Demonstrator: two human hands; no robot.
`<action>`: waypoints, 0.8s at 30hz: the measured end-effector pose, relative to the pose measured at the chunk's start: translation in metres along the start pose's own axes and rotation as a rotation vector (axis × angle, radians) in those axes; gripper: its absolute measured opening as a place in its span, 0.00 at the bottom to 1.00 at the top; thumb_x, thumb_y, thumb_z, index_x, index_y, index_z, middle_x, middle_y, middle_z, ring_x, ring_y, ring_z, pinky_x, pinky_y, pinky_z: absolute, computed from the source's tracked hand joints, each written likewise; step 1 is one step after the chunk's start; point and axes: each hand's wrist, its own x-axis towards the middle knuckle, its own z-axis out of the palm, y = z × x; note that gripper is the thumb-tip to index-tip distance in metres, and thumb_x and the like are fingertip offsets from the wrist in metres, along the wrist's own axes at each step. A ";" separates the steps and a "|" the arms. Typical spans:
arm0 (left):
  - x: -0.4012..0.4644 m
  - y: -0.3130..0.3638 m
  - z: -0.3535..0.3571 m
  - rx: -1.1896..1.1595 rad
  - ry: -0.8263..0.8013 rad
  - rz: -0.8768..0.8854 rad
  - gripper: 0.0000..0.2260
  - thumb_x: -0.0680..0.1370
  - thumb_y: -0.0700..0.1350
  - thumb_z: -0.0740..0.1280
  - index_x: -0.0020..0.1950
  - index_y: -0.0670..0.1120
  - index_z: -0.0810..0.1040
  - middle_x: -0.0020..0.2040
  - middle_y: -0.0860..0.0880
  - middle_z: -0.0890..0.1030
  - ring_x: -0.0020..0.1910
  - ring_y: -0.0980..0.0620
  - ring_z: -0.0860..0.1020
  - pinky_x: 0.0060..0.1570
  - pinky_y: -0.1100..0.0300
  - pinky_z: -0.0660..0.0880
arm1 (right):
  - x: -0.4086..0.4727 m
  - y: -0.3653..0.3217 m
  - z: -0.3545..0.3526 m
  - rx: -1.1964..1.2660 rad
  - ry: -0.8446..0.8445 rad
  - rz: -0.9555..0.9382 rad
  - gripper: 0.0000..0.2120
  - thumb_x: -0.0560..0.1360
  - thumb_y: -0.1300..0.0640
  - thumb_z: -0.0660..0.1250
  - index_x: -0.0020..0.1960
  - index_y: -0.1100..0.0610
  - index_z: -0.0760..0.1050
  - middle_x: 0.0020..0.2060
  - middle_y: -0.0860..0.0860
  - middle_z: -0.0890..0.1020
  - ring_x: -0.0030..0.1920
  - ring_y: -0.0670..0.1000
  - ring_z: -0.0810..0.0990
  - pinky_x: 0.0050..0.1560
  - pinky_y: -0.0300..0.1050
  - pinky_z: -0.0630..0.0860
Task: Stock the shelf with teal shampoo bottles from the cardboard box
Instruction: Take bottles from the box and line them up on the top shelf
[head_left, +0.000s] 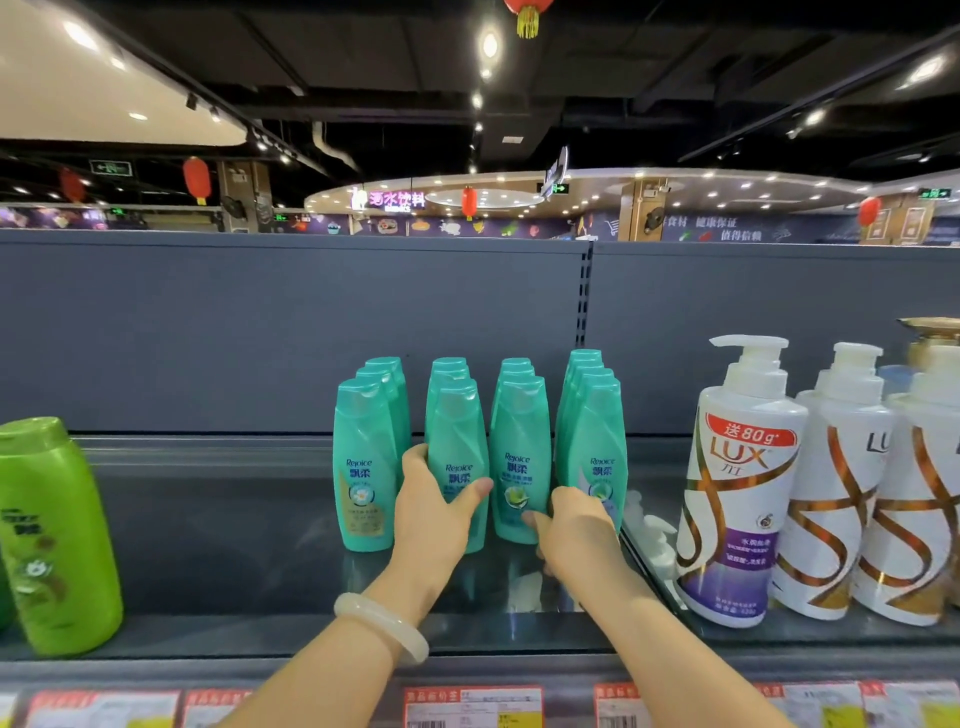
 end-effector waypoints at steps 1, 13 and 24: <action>-0.001 -0.001 -0.001 0.040 -0.001 0.005 0.23 0.71 0.42 0.73 0.59 0.47 0.63 0.52 0.51 0.75 0.51 0.52 0.75 0.49 0.60 0.71 | 0.001 -0.001 -0.001 -0.028 -0.006 -0.003 0.14 0.78 0.51 0.63 0.38 0.57 0.66 0.33 0.52 0.72 0.44 0.56 0.79 0.50 0.50 0.79; -0.004 -0.003 0.000 0.634 -0.066 -0.076 0.14 0.76 0.41 0.66 0.54 0.42 0.63 0.58 0.41 0.77 0.56 0.42 0.77 0.53 0.52 0.73 | 0.013 -0.007 0.001 -0.067 -0.070 0.054 0.22 0.77 0.47 0.63 0.32 0.59 0.64 0.35 0.56 0.77 0.43 0.57 0.82 0.42 0.46 0.77; 0.006 0.008 0.014 0.684 -0.005 -0.102 0.27 0.74 0.52 0.69 0.60 0.39 0.60 0.58 0.42 0.76 0.58 0.42 0.77 0.52 0.53 0.73 | 0.022 -0.002 0.007 0.058 -0.089 0.085 0.19 0.76 0.50 0.66 0.33 0.58 0.62 0.42 0.60 0.80 0.49 0.60 0.82 0.51 0.55 0.80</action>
